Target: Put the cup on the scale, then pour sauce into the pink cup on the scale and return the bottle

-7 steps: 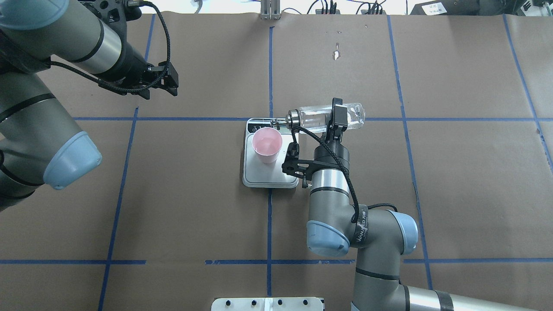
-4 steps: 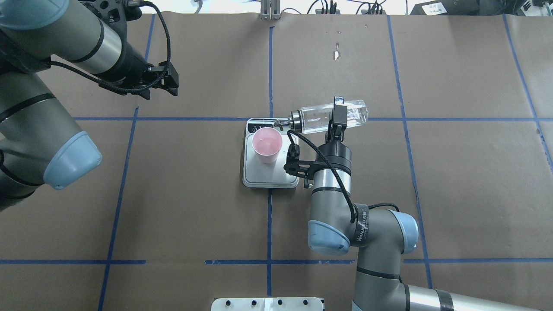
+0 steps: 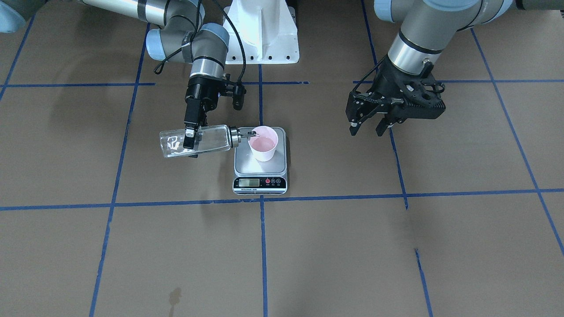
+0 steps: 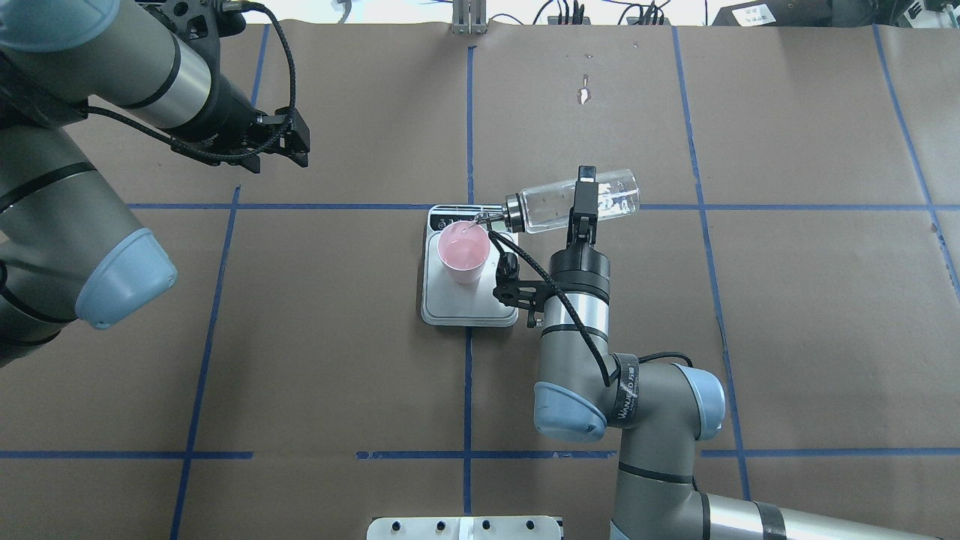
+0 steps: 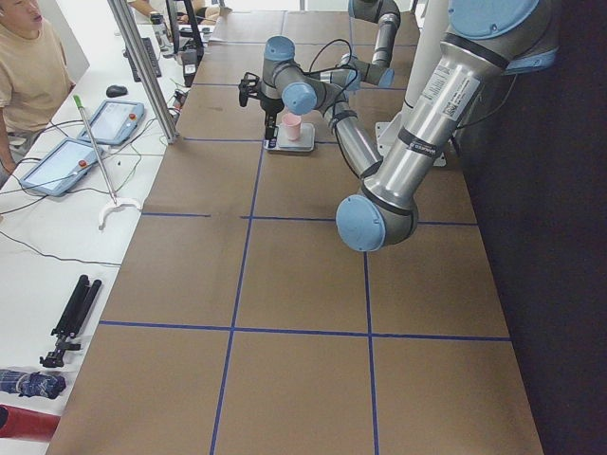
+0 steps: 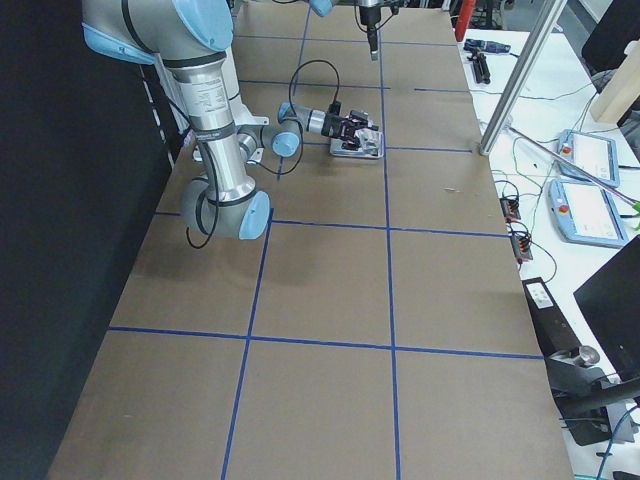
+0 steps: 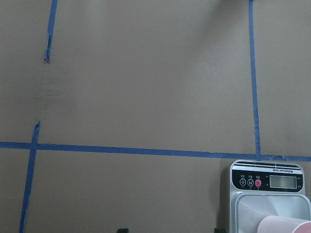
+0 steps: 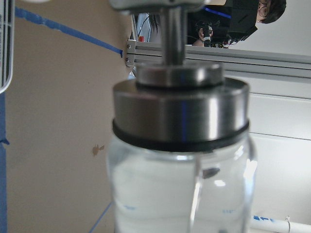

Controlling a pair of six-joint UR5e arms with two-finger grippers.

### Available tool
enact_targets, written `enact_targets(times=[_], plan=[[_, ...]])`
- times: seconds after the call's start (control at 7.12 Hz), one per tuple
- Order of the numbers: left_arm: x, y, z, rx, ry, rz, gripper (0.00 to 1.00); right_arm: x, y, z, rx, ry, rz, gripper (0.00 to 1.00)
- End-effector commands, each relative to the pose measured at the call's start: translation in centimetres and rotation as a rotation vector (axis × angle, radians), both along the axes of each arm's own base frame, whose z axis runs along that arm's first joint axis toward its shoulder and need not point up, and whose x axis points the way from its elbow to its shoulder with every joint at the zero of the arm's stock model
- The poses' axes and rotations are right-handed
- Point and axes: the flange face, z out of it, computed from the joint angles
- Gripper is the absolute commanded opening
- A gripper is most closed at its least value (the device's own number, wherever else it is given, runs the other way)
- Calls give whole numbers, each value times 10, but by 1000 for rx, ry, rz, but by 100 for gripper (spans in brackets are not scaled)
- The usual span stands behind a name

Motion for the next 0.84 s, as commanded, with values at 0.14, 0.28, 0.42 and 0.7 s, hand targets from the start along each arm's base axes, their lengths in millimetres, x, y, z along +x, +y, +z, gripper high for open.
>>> enact_targets(times=[0.14,0.28,0.42,0.7], plan=[[0,1,-1,0,5,5,67,3,-2,-4,20,67,19,0],[0,2,-2,-5,12,13,67,3,-2,-4,26,84,24,0],[0,2,-2,-5,12,13,67,4,-2,-4,24,132,16,0],[1,2,-1,-8,10,13,67,5,-3,-4,26,224,10,0]])
